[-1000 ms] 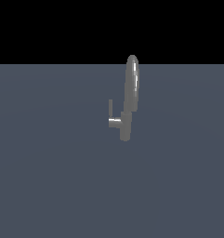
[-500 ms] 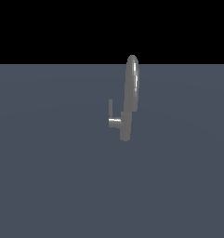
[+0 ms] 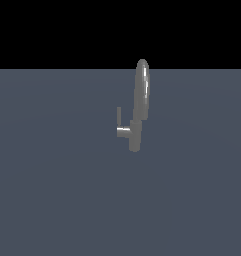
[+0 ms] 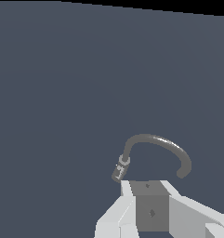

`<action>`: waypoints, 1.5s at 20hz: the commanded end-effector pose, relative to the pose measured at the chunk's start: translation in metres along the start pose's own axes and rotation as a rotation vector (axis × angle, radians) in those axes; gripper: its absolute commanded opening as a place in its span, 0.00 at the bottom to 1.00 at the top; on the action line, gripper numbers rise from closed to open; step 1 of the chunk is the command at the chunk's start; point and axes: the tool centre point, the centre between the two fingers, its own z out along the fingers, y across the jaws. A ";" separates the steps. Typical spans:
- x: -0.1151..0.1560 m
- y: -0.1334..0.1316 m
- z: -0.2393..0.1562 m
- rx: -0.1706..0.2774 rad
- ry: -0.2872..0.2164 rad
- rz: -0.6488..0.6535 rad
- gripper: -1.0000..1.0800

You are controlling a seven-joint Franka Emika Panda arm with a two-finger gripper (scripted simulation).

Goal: Turn on the faucet by rotating a designated handle.

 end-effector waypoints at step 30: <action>-0.094 -0.036 0.303 -0.332 0.002 0.347 0.00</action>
